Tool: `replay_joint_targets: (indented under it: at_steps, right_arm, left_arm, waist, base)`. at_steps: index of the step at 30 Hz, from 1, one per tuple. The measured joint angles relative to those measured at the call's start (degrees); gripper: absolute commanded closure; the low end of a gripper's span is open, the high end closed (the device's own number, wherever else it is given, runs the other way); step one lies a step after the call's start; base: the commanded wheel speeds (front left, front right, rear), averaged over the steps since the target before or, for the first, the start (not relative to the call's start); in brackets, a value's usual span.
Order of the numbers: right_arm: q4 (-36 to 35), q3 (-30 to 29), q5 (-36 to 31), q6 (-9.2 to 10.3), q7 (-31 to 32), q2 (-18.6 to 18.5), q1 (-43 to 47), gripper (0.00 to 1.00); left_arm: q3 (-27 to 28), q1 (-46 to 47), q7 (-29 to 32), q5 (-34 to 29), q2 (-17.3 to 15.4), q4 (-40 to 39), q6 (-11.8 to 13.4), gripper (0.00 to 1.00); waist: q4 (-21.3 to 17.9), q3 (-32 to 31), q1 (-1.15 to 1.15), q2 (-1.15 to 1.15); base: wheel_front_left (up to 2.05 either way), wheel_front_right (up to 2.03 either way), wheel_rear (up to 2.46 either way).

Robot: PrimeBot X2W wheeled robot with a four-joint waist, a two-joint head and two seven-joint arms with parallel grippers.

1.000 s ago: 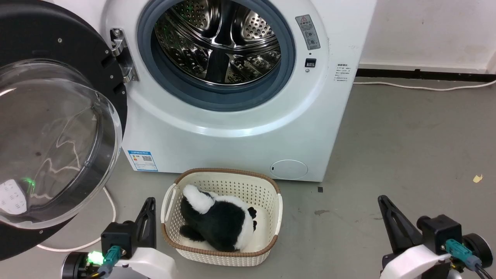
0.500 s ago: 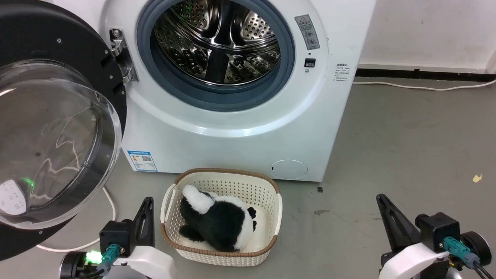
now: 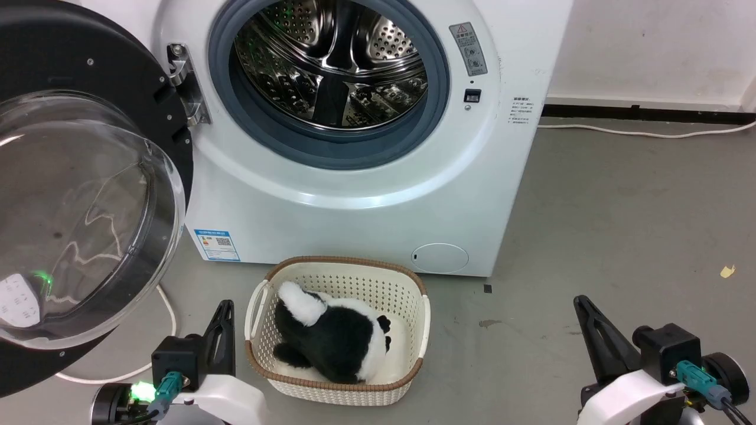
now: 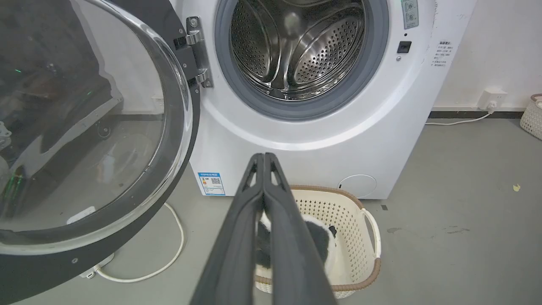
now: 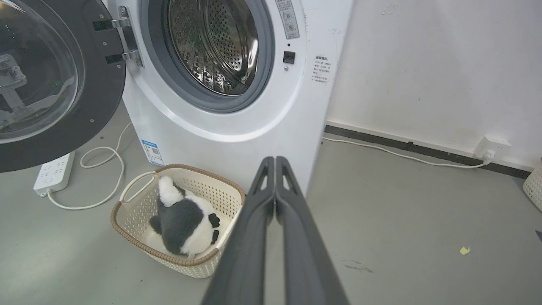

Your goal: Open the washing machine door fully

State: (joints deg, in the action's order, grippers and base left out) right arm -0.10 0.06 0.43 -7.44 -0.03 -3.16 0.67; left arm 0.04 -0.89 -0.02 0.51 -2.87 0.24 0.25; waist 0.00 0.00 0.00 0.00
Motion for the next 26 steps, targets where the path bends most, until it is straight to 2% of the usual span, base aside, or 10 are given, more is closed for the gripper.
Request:
replay_joint_targets:
  at_steps: [26]
  right_arm:
    - [0.0,0.0,0.0,0.0,0.0,0.0,0.0,1.0]
  left_arm:
    - [-0.01,0.0,0.0,0.01,0.01,-0.01,0.0,1.0]
  waist:
    - [0.0,0.0,0.0,0.0]
  base:
    - [0.0,0.0,0.0]
